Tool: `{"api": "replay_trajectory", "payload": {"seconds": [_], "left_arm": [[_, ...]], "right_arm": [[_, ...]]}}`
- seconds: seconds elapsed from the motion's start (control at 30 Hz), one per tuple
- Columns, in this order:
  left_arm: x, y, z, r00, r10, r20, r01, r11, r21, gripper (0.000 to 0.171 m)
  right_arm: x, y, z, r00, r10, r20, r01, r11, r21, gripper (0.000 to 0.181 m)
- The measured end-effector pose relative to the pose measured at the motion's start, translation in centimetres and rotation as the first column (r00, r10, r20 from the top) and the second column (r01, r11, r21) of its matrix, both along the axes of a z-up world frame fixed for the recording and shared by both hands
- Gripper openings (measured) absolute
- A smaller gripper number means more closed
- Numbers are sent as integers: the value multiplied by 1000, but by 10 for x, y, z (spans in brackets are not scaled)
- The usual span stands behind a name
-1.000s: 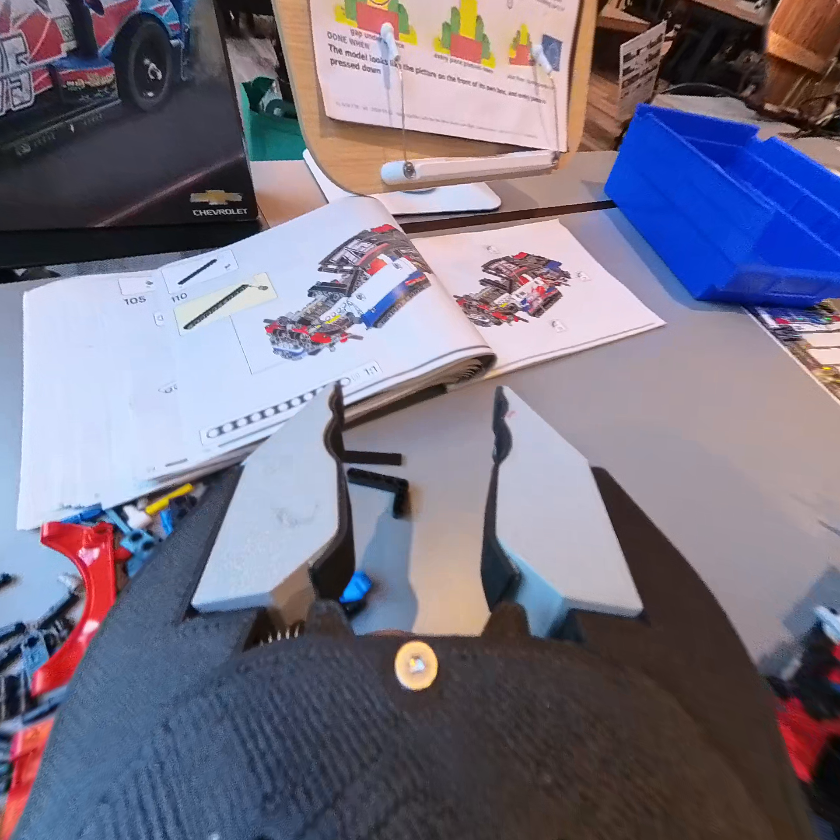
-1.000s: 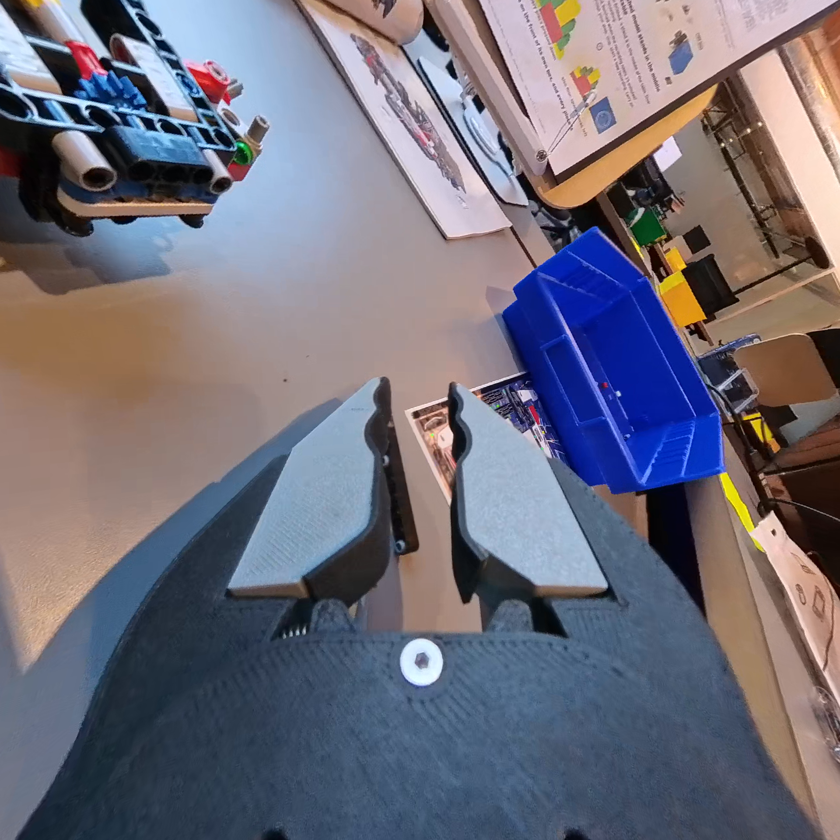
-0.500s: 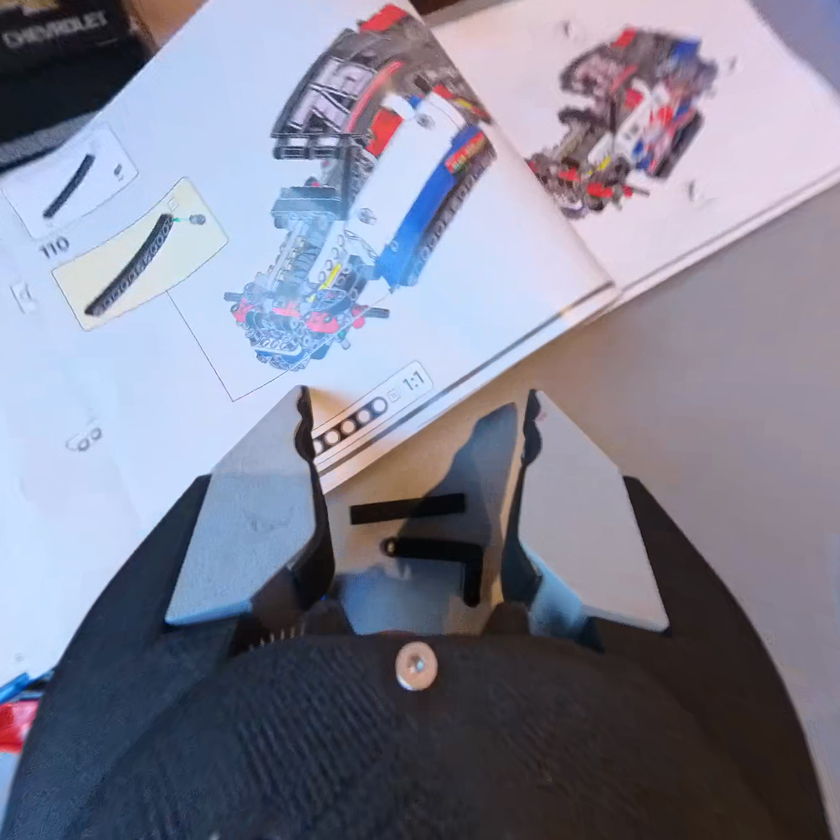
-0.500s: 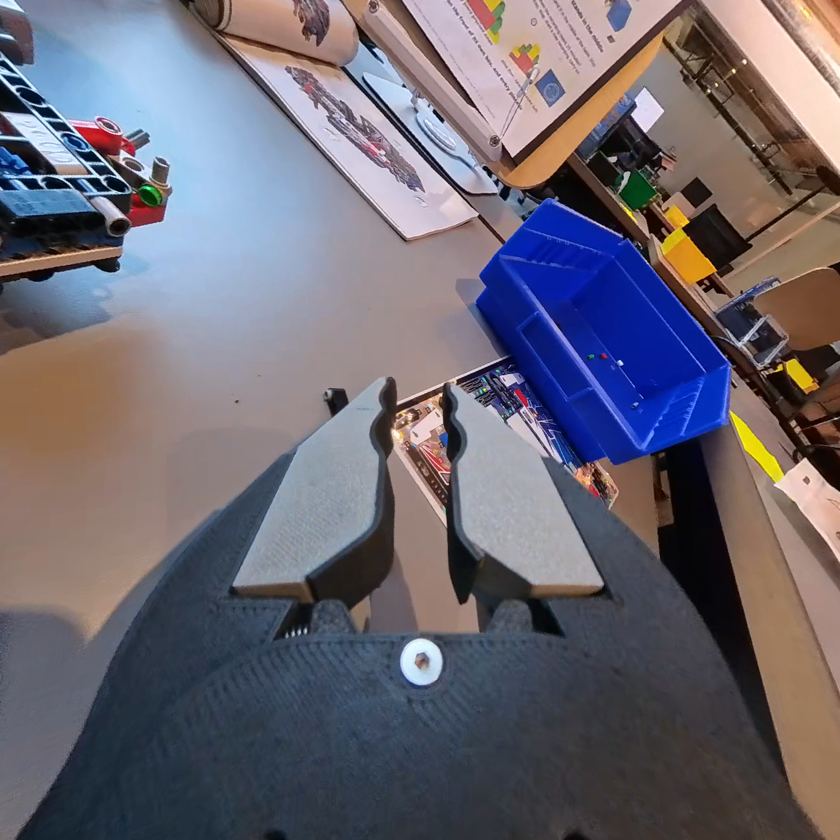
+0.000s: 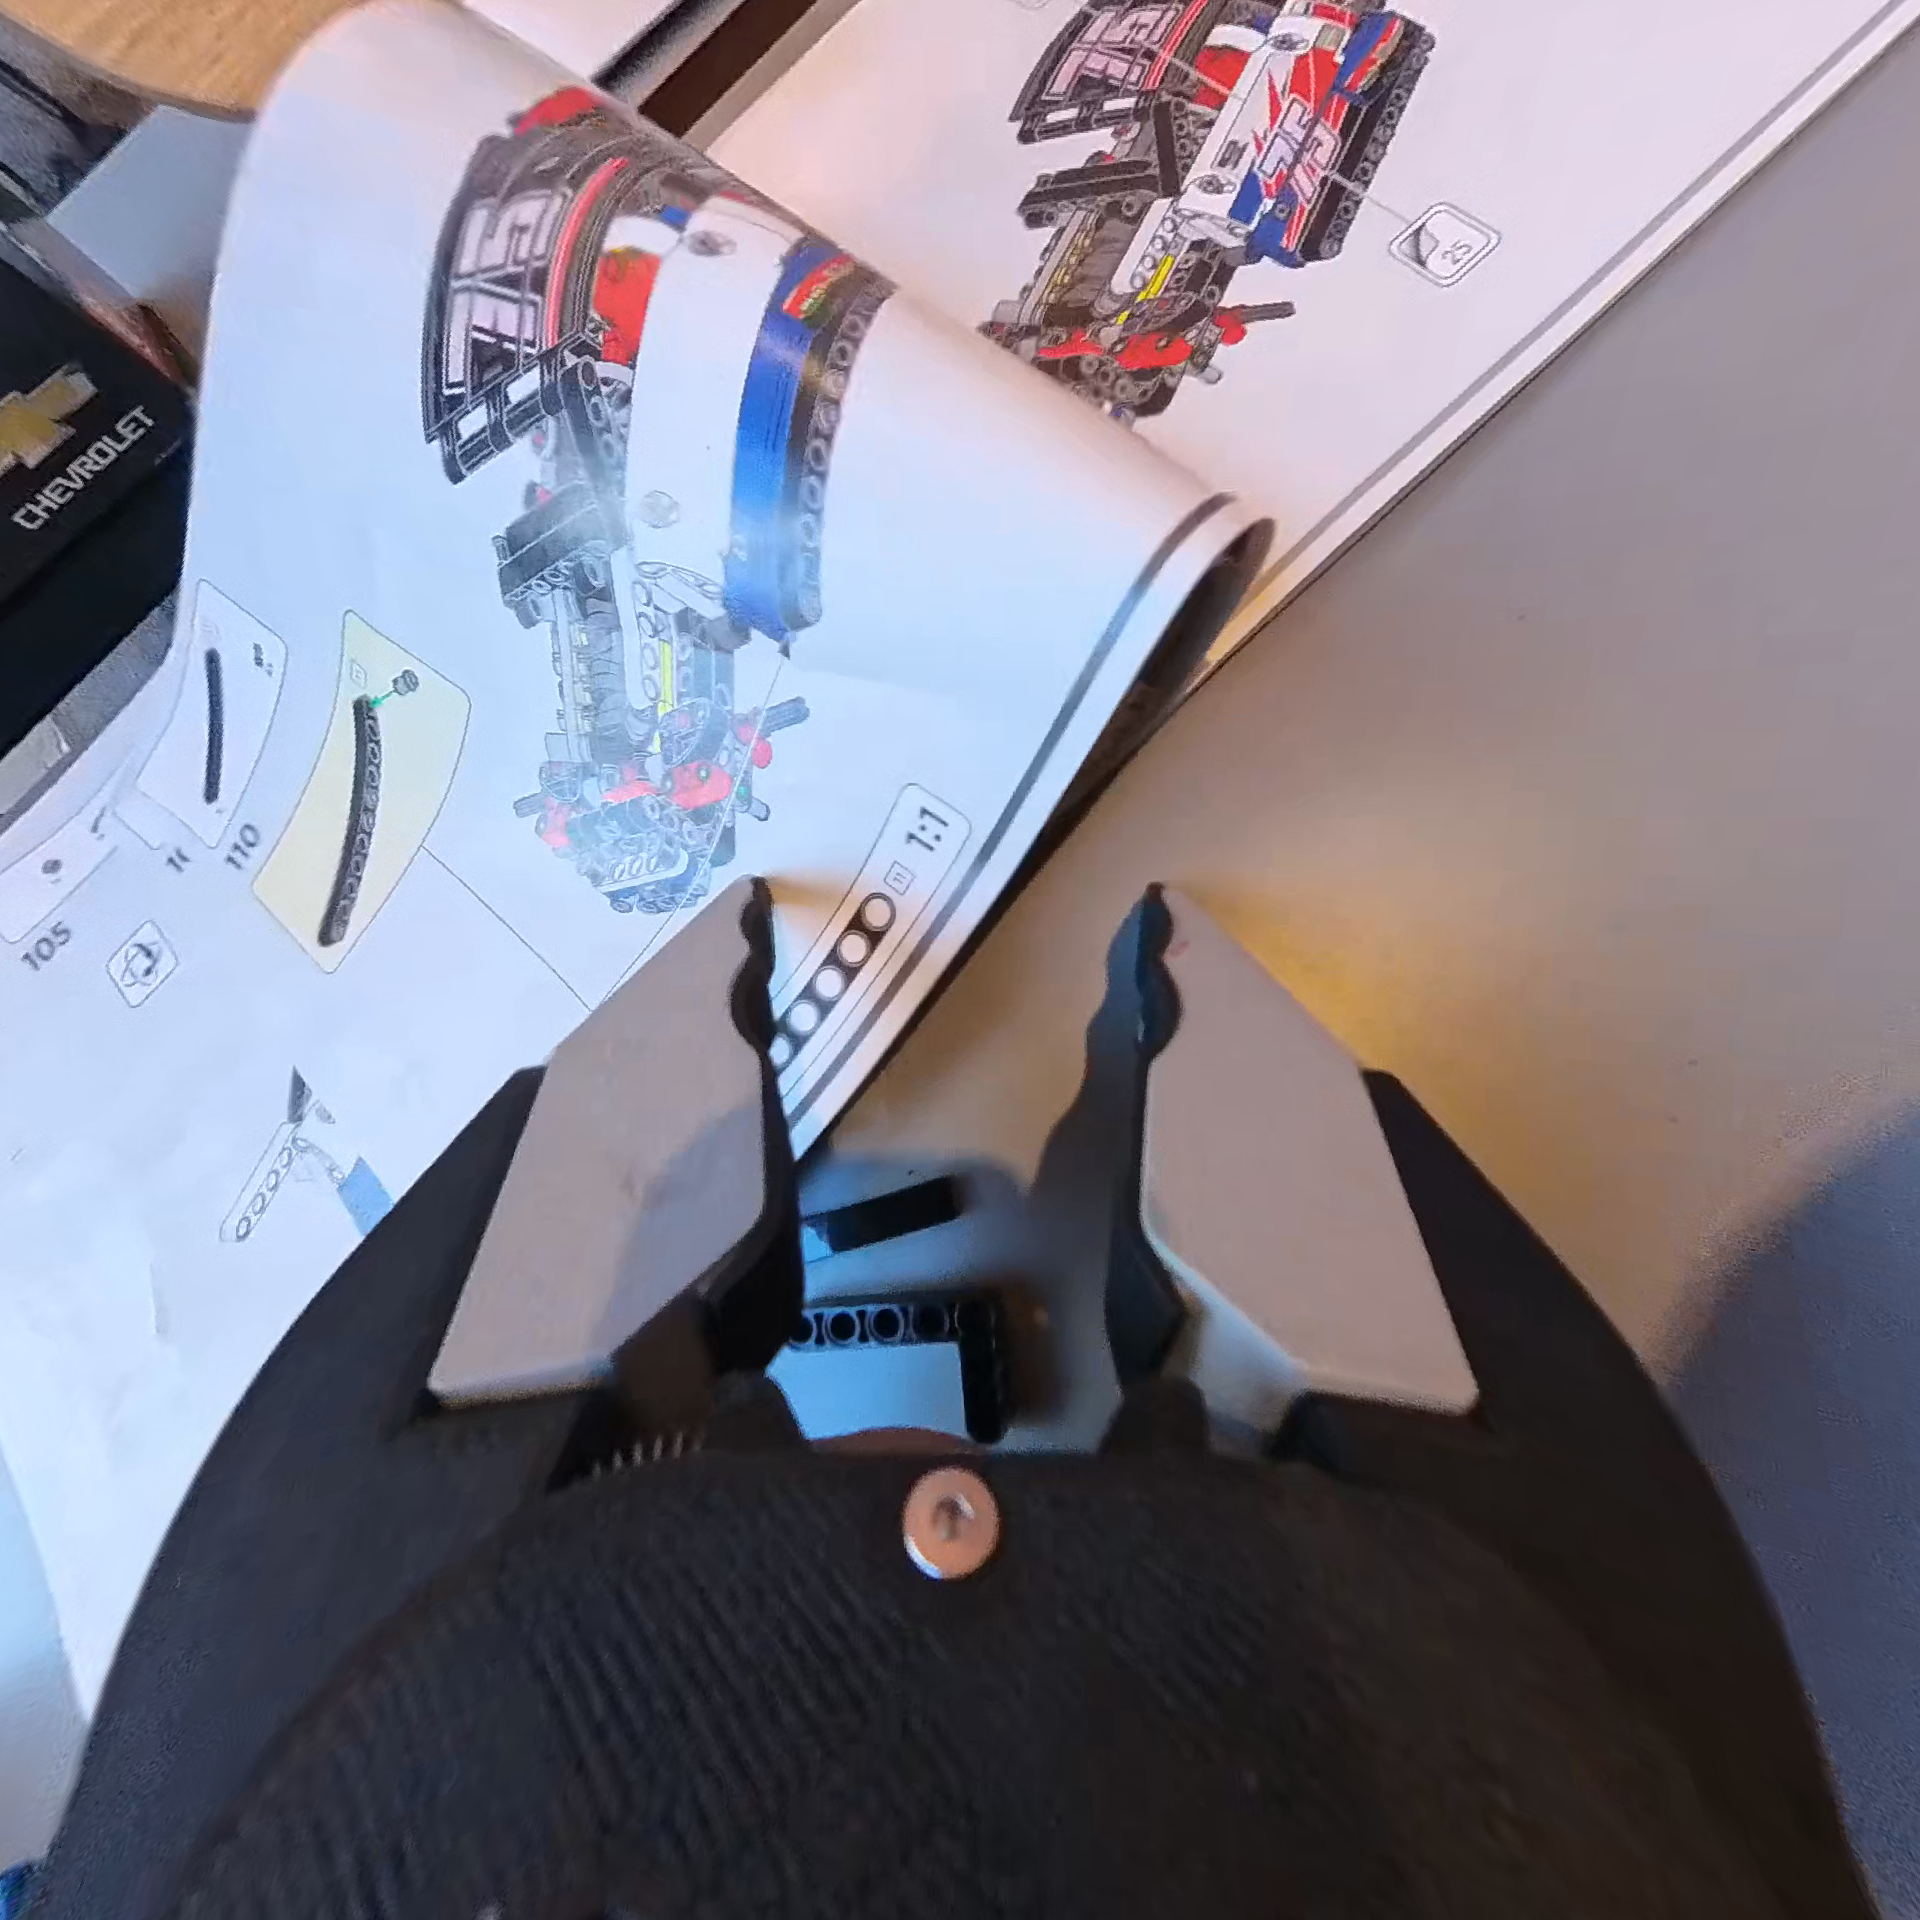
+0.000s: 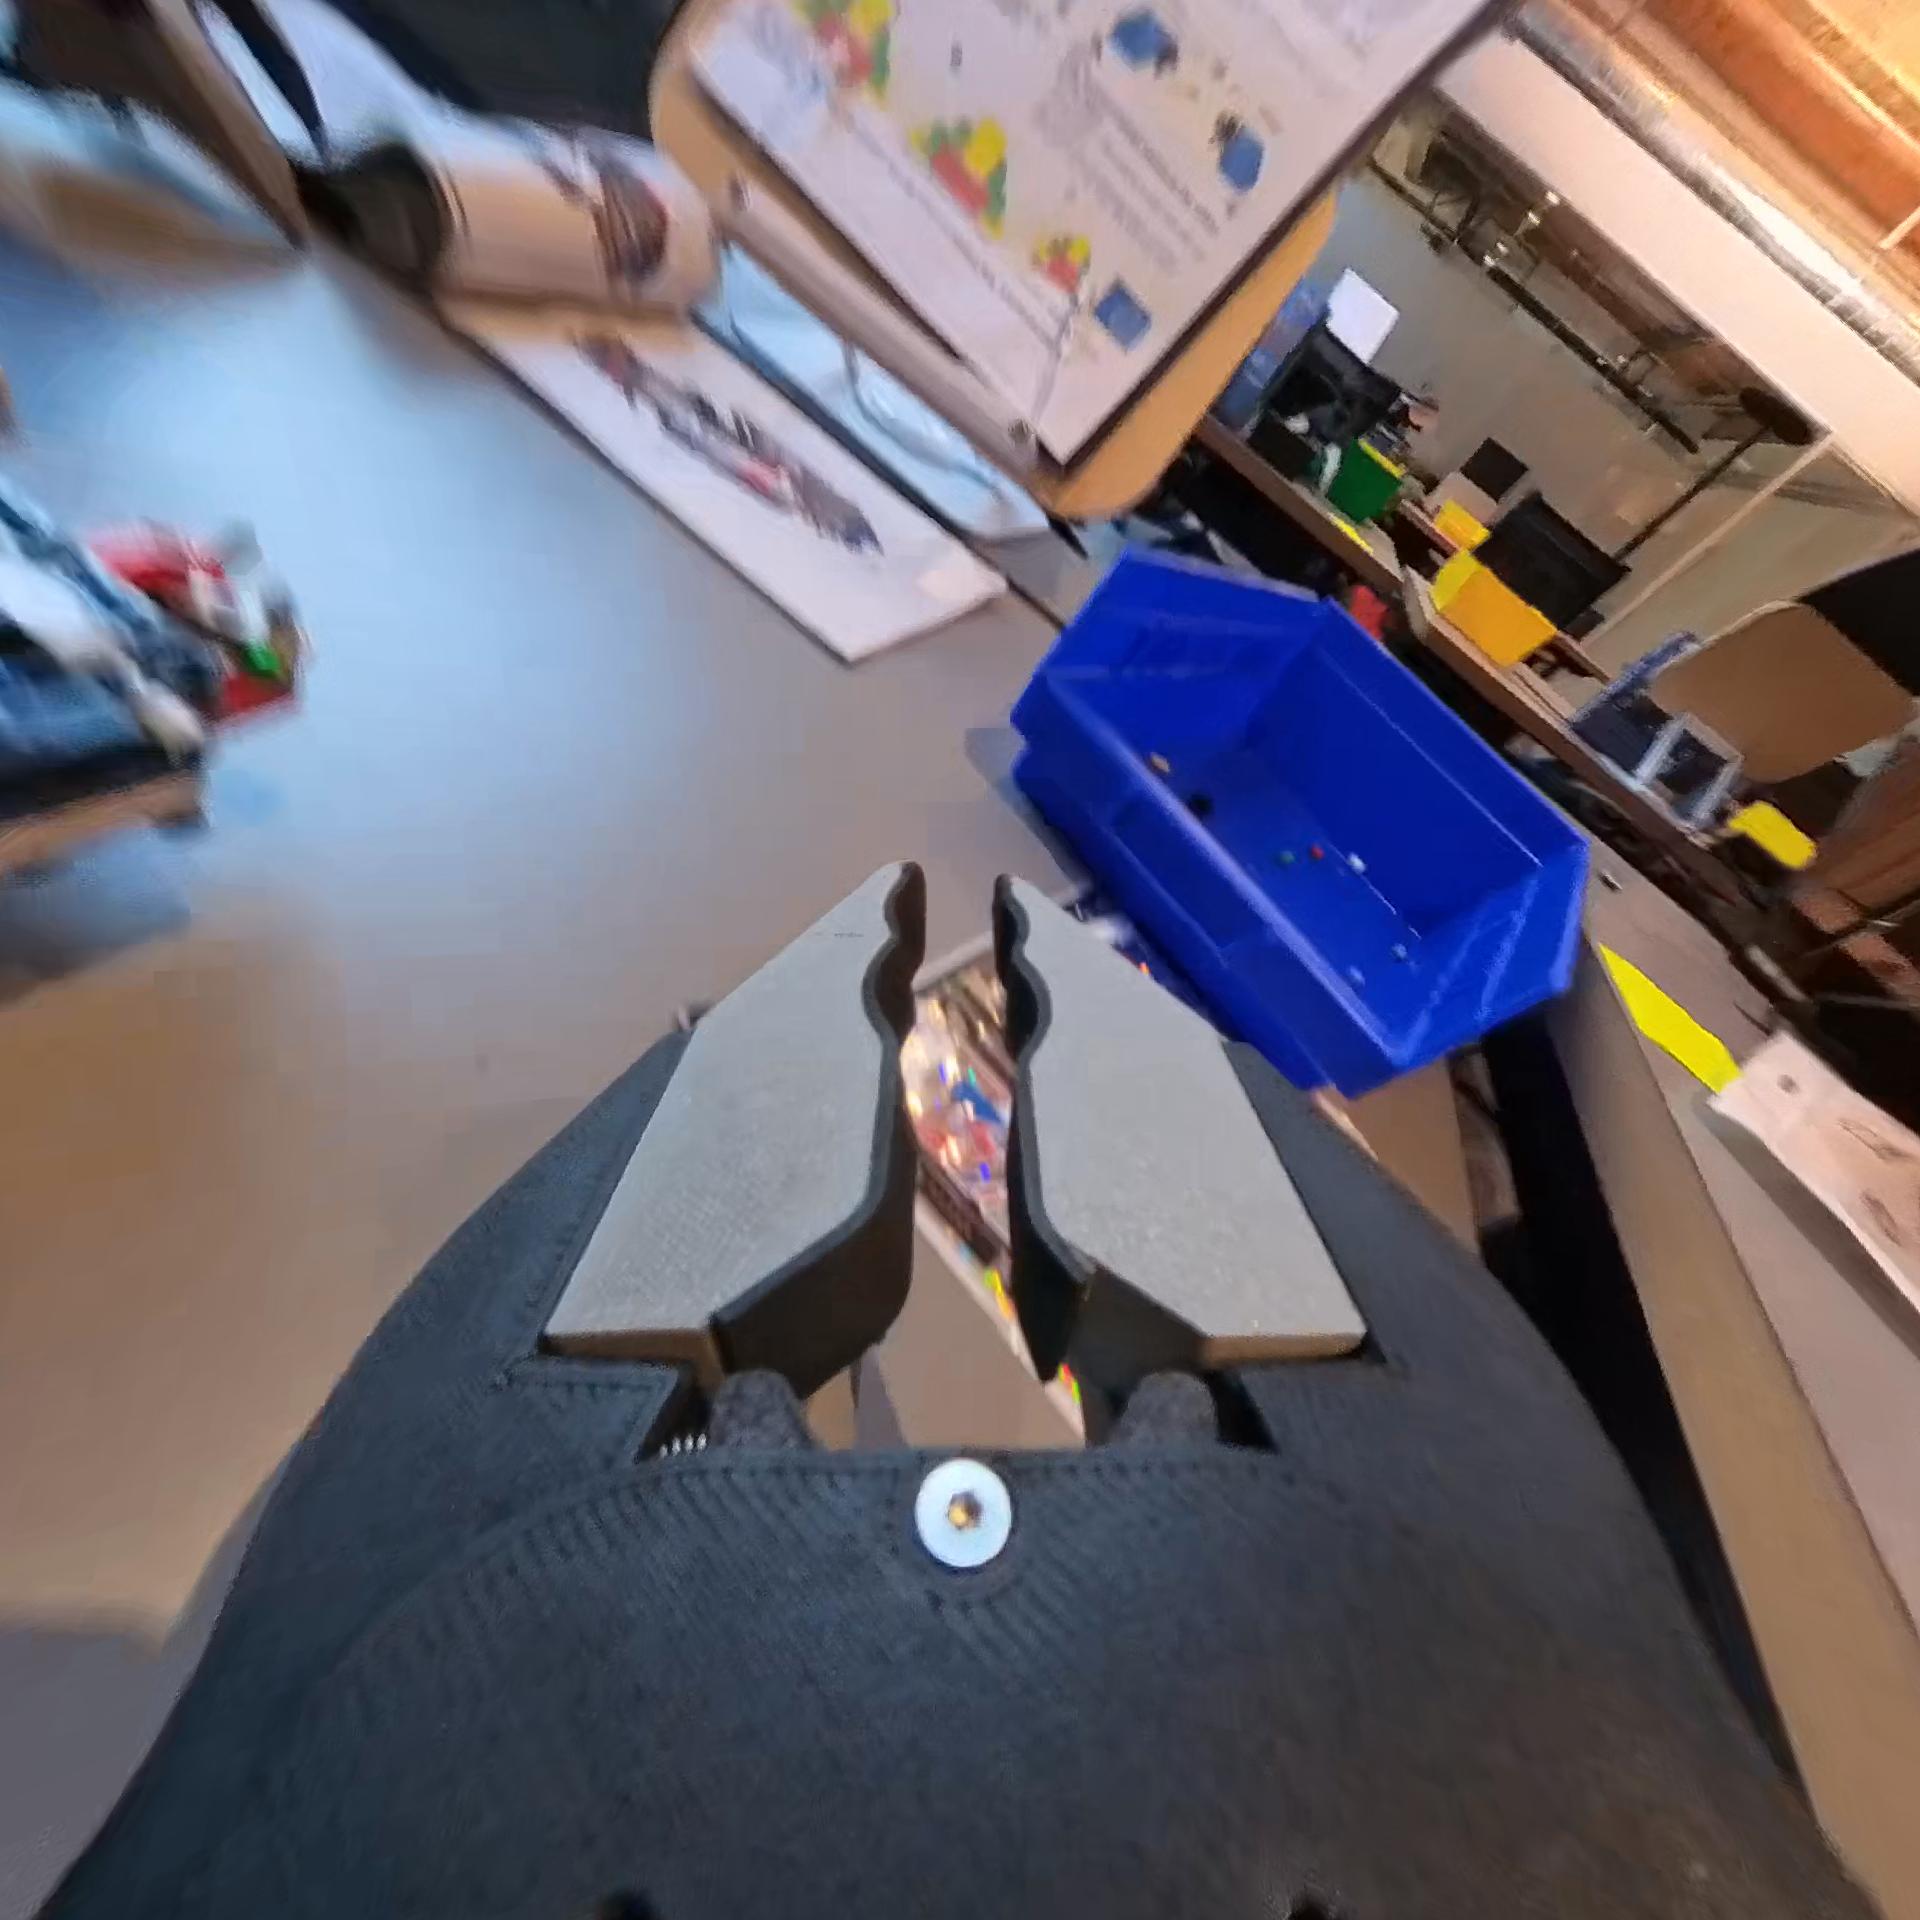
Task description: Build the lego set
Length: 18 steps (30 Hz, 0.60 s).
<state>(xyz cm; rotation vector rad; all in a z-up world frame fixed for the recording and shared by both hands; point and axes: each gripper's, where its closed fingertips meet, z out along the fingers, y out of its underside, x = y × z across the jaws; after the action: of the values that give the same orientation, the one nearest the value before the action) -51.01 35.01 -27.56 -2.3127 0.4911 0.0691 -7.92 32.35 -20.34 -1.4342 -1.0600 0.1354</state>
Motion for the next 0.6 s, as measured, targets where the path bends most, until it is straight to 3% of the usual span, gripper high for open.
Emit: {"api": "replay_trajectory", "payload": {"seconds": [0.13, 0.27, 0.33, 0.37, 0.47, 0.6], "left_arm": [[3, 1, 13, 999, -28, -34, 30, 998, 61, 16], [7, 1, 15, 998, -36, -51, 40, 996, 80, 3], [8, 1, 13, 995, -39, -89, 47, 996, 81, 2], [8, 1, 13, 994, -39, -106, 48, 995, 85, 1], [7, 0, 19, 992, -40, -123, 54, 992, 111, 0], [0, -1, 21, 988, -27, -149, 47, 990, 131, 0]], "right_arm": [[-59, 0, 63, 970, 200, -140, -206, 978, -29, 14], [-151, 18, 83, 904, 395, -164, -424, 878, -224, 34], [-204, 34, 68, 880, 465, -97, -470, 825, -313, 44], [-228, 46, 51, 880, 474, -39, -455, 814, -360, 54], [-282, 72, -11, 859, 484, 167, -360, 803, -476, 60], [-342, 69, -41, 845, 502, 185, -348, 779, -522, 75]]}}
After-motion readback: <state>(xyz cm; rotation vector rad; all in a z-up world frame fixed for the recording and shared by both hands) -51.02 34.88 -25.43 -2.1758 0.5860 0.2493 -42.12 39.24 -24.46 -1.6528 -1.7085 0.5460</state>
